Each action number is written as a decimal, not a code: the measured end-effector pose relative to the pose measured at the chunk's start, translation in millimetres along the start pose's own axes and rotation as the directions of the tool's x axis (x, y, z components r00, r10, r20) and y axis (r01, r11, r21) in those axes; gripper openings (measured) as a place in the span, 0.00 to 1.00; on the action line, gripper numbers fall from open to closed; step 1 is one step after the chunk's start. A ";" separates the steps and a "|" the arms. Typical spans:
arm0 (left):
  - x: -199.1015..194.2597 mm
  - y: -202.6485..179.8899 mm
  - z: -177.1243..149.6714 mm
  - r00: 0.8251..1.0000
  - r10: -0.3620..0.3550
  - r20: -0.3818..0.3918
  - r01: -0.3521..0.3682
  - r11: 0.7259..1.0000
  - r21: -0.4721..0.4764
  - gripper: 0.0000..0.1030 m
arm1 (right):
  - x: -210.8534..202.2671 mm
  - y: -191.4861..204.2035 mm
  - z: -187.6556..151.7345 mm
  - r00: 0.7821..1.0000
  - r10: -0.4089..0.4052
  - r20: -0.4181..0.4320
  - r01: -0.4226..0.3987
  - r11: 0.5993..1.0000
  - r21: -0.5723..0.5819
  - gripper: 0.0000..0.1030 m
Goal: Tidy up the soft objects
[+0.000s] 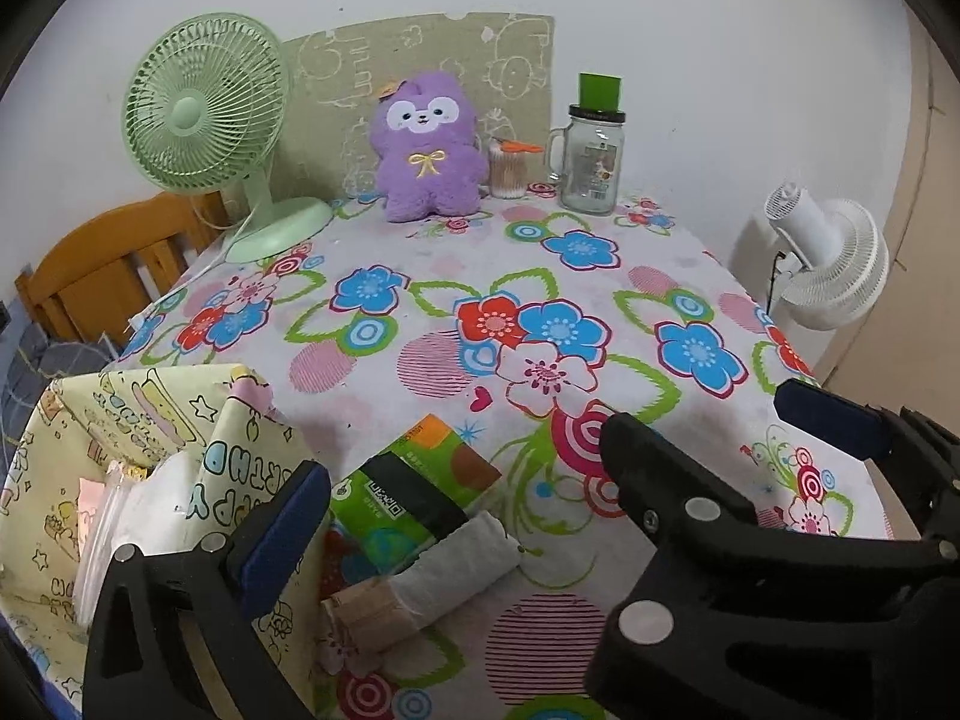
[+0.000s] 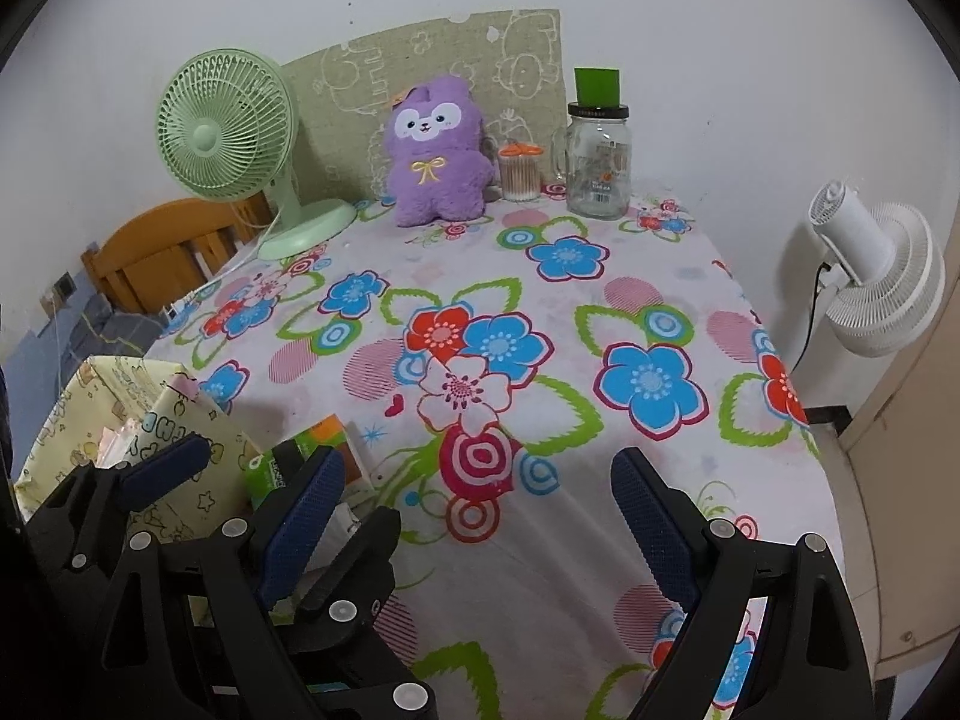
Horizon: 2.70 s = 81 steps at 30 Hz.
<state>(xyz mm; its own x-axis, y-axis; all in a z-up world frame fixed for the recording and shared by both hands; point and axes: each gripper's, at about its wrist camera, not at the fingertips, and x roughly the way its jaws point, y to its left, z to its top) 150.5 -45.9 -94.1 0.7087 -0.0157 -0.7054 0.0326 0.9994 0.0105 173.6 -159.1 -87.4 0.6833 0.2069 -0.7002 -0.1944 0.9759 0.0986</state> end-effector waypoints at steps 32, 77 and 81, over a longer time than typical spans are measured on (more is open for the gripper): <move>25.8 14.3 -6.7 0.999 0.022 -0.037 -0.024 0.998 -0.058 0.99 | 35.8 7.7 -1.6 0.998 -0.006 -0.064 0.005 1.000 -0.024 0.90; 29.7 -2.5 -46.6 0.972 -0.187 -0.142 0.194 0.980 0.034 0.80 | 34.4 10.1 -35.9 0.987 -0.086 -0.134 0.074 0.993 -0.089 0.90; 26.8 -0.2 -50.6 0.973 -0.184 -0.142 0.191 0.981 0.033 0.80 | 30.2 12.8 -37.5 0.990 -0.069 -0.125 0.058 0.994 -0.088 0.90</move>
<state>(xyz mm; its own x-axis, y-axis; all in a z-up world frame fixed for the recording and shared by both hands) 133.8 -45.0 -148.9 0.5829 -0.1951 -0.7888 0.1908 0.9765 -0.1006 165.3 -142.9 -133.9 0.6020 0.1291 -0.7880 -0.2156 0.9765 -0.0047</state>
